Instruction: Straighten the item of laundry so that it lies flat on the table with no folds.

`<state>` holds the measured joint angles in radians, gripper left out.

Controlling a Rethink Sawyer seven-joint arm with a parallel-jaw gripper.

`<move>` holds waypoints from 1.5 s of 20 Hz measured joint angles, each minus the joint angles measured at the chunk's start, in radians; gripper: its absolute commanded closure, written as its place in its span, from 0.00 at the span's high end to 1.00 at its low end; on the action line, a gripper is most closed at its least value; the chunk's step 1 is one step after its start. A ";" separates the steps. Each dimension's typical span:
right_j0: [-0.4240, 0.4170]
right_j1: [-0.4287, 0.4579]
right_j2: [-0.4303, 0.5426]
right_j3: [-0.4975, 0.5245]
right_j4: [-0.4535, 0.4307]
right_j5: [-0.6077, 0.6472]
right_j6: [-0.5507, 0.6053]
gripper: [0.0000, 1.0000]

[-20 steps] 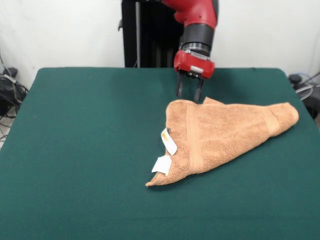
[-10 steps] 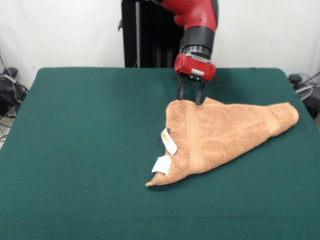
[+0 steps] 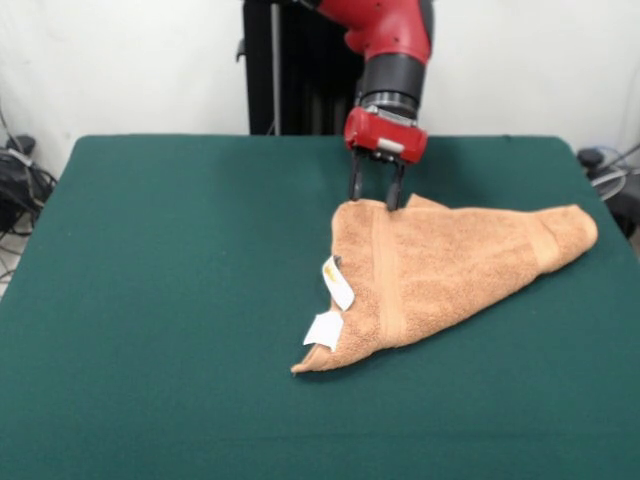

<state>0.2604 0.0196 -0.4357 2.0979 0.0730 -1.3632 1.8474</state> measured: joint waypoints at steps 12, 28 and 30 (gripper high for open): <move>-0.004 -0.019 0.000 0.000 -0.009 0.067 0.000 1.00; -0.005 -0.048 0.000 0.000 -0.037 0.096 0.000 1.00; -0.005 -0.054 0.000 0.000 -0.037 0.096 0.000 1.00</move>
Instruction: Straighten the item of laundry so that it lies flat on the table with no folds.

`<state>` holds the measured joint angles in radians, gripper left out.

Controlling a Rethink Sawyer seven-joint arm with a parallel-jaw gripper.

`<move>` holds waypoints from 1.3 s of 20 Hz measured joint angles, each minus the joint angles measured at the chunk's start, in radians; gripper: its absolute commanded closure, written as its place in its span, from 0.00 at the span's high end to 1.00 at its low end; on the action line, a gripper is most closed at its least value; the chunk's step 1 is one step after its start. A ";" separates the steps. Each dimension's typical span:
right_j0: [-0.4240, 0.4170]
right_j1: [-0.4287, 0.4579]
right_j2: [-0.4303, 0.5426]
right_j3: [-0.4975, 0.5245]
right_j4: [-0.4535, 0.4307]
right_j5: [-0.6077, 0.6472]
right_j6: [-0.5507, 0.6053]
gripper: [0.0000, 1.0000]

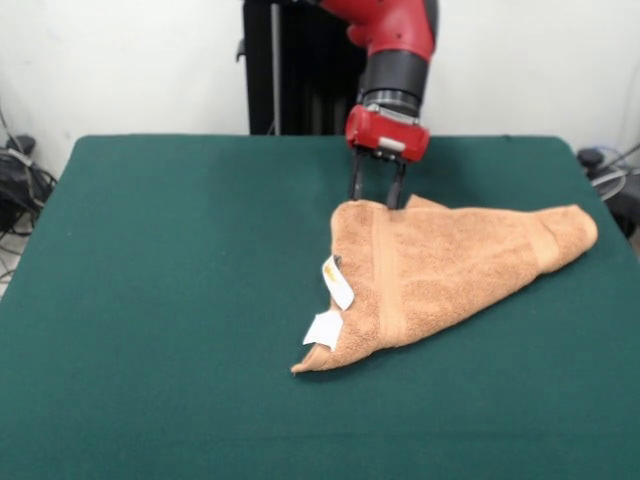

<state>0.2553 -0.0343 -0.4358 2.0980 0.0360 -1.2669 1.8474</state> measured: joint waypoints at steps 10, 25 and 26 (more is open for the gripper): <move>0.000 -0.007 0.000 0.000 0.000 0.000 0.000 1.00; -0.001 -0.011 0.000 0.000 -0.020 0.047 0.000 1.00; -0.002 -0.013 0.000 0.000 -0.025 0.051 0.000 1.00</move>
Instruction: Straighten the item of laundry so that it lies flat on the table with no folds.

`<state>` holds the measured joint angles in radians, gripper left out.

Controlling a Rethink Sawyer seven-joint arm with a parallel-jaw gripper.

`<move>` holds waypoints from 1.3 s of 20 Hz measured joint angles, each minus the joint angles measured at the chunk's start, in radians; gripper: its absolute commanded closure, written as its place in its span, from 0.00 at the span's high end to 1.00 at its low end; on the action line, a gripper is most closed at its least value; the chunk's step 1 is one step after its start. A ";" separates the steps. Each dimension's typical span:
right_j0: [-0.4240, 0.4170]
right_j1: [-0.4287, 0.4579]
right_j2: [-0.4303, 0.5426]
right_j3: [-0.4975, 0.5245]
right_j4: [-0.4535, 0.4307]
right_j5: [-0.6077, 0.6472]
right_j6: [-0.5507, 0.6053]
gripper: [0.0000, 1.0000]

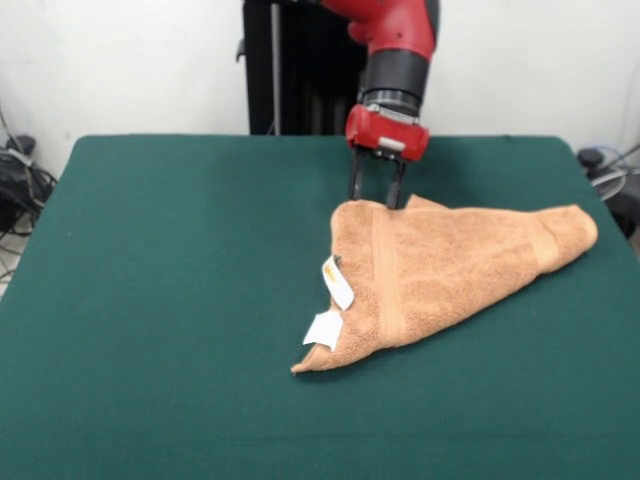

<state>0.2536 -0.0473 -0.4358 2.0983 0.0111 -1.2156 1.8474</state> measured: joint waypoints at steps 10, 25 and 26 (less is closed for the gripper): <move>-0.018 -0.025 0.000 0.000 -0.051 0.064 0.000 1.00; -0.035 -0.061 -0.021 0.000 -0.235 0.168 0.000 1.00; -0.036 -0.063 -0.023 0.000 -0.241 0.168 0.000 1.00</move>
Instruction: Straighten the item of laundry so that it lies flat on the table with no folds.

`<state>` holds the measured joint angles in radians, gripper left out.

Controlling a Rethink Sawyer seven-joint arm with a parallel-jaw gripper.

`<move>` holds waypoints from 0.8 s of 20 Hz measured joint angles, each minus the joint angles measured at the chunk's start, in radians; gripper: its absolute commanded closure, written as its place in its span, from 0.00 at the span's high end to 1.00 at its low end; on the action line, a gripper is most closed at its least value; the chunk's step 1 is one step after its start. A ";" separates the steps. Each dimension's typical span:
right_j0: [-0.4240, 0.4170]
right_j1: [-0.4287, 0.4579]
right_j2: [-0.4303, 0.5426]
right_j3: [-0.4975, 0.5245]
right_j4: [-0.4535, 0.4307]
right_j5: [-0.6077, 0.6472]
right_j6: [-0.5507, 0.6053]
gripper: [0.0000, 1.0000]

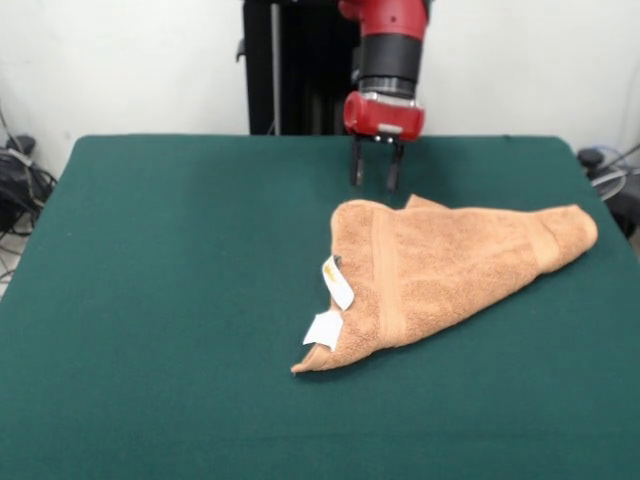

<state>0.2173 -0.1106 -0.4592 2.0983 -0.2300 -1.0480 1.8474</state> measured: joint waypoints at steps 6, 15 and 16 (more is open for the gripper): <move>-0.008 -0.007 -0.049 0.000 -0.018 0.000 0.000 1.00; -0.005 -0.004 -0.120 0.000 -0.017 0.000 0.000 1.00; -0.006 -0.003 -0.122 0.000 -0.017 0.000 0.000 1.00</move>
<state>0.2117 -0.1134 -0.5815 2.0986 -0.2475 -1.0480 1.8474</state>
